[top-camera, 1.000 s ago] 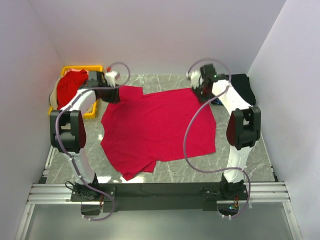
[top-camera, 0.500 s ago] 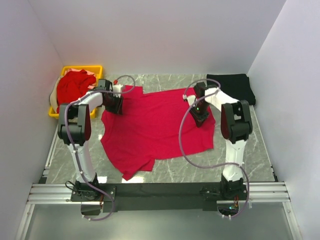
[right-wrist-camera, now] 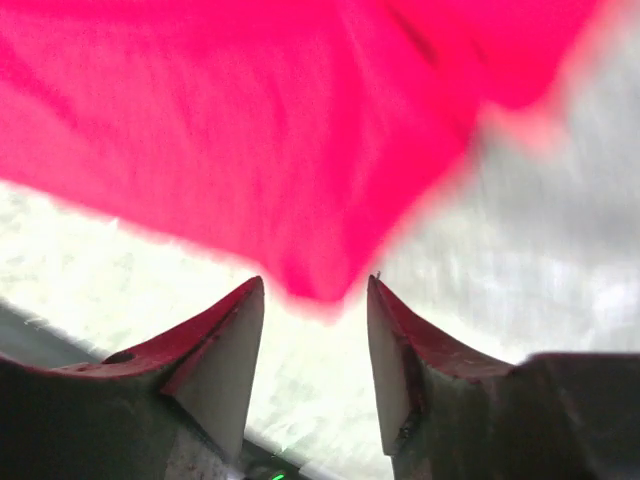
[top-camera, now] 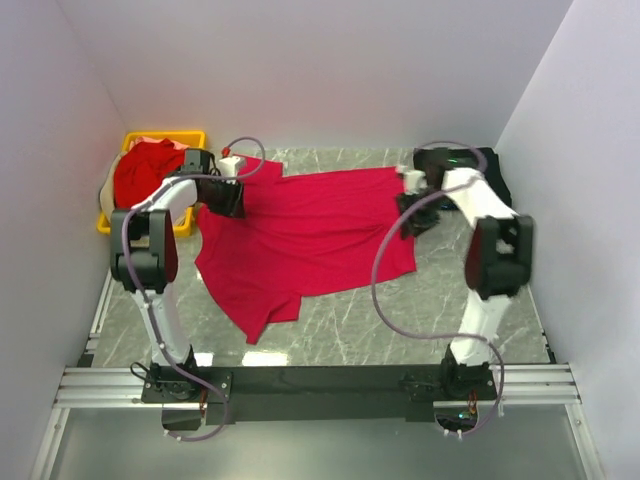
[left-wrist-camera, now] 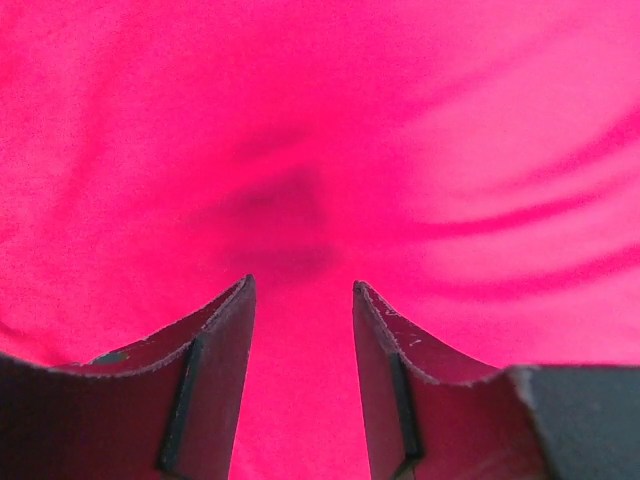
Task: Fold and stack the t-shirts
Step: Flatten the tshirt out
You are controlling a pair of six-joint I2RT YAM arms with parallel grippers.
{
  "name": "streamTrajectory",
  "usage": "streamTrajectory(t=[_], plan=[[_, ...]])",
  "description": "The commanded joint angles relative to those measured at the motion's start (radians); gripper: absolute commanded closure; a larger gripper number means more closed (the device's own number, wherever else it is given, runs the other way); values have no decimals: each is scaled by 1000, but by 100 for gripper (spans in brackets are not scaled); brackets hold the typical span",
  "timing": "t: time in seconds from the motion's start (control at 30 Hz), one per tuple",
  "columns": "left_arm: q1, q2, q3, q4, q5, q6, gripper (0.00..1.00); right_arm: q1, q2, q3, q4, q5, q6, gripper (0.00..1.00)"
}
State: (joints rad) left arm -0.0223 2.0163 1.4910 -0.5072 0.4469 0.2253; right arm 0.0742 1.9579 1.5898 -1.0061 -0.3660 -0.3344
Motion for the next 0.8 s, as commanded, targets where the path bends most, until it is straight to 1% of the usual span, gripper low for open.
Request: streamTrajectory(t=[0.0,0.03,0.17,0.3,0.4,0.43,0.47,0.5,0.53,0.6,0.63,0.77], plan=[[-44,-178,-47,36,104,28,50,-68,-161,-149,4,-76,109,45],[-48,-191,-52,39,104,26,50,-95,-168,-174,9,-76,126,45],[-50,-217,-55,29,102,14,50,-117,-140,-252,69,-67,199,46],[-48,-254,-90,36,88,17,49,-128,-62,-258,119,-73,238,46],[-48,-269,-106,42,81,20,47,-134,-21,-249,127,-90,250,46],[-48,-272,-107,45,81,17,41,-137,-10,-248,129,-97,252,46],[-48,-274,-109,47,81,19,40,-139,-1,-248,129,-111,256,47],[-48,-274,-109,48,79,19,40,-140,18,-243,126,-120,258,50],[-48,-274,-107,49,81,19,40,-142,25,-238,120,-135,258,63],[-48,-268,-100,47,79,17,40,-145,33,-228,98,-152,256,82],[-48,-265,-97,45,78,19,40,-148,27,-225,92,-159,256,99],[-44,-260,-94,44,76,20,40,-127,-83,-194,90,-136,271,100]])
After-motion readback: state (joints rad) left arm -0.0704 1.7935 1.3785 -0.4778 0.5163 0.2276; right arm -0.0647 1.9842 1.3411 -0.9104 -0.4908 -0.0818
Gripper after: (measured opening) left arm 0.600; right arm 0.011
